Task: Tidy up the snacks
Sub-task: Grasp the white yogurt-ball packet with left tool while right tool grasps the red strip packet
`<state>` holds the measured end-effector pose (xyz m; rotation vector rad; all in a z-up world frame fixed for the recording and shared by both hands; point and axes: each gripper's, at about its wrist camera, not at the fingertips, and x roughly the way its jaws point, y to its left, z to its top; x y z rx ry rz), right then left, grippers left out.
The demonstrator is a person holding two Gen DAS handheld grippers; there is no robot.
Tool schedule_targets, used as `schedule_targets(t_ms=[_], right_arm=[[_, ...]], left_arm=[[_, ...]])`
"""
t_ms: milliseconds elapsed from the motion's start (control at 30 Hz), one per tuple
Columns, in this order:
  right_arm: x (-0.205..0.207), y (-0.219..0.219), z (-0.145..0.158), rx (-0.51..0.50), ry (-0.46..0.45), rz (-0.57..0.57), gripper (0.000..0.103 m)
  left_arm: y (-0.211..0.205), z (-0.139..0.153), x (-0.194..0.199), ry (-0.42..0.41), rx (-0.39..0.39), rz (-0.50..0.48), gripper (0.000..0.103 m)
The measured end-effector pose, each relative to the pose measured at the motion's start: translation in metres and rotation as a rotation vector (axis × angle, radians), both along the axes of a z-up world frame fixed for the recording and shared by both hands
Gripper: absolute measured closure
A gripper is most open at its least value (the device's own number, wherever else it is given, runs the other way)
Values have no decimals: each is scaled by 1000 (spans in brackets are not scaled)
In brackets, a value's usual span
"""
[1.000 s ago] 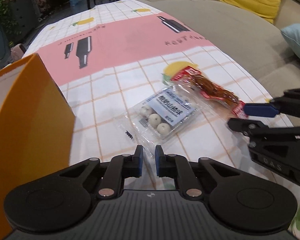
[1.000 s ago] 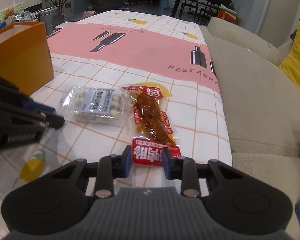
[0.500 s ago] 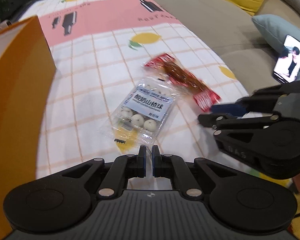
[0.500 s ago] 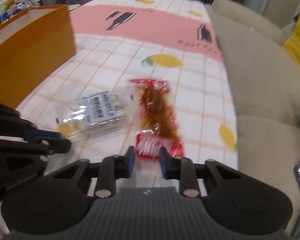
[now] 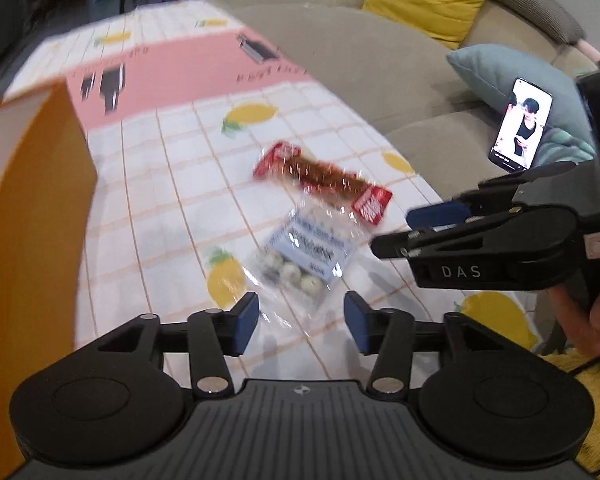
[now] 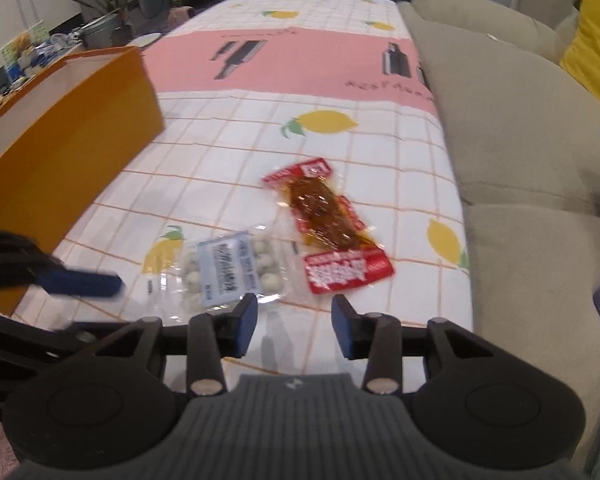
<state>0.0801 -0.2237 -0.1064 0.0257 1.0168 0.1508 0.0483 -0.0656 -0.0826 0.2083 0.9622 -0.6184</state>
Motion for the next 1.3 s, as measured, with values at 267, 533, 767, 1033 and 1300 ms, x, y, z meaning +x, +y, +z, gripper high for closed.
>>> schedule_targets(t_ms=[267,533,767,1033,1300], right_arm=[[11,-12,-7,-13,-15,-27,54],[25,-12,-11,-21,-89,35,45],[42,-15,-22,0,-111,47,45],[52,-28,-36,109,-50,-29,45],[41,-21,-32,104,0,-61,54]], left_arm=[[-18,-6,20,-85,107,-181,19],[-36,-22,39,-55,119,-264,17],[-46,-37,48,-19,112,-251,17],[-34,-35,51,30,67,-72,26],[-1,-30,53,50,119,239,30]])
